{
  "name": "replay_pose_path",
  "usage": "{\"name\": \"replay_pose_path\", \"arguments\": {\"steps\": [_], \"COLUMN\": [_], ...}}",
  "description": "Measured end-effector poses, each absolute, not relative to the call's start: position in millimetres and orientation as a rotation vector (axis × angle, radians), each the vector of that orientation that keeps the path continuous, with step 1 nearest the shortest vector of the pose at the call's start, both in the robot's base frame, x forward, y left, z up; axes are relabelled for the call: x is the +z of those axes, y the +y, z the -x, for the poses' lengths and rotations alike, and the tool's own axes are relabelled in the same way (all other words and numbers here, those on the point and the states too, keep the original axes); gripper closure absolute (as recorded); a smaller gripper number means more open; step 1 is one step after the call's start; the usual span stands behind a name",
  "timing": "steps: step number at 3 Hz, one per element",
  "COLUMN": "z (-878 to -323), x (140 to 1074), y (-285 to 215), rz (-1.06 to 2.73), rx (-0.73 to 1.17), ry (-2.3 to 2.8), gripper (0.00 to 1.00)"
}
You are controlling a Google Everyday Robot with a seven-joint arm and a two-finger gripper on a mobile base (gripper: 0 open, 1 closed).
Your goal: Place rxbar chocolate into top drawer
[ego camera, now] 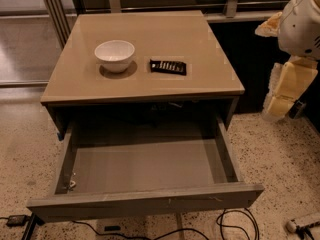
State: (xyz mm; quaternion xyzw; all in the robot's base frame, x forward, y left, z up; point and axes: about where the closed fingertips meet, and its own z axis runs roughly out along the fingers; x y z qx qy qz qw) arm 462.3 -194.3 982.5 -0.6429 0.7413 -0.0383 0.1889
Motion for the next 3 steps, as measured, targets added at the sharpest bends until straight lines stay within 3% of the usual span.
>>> {"name": "replay_pose_path", "arguments": {"steps": [3], "z": [-540.7], "x": [981.5], "y": [-165.1], "rz": [1.595], "rx": [0.148], "ry": [1.986], "gripper": [0.00]}}
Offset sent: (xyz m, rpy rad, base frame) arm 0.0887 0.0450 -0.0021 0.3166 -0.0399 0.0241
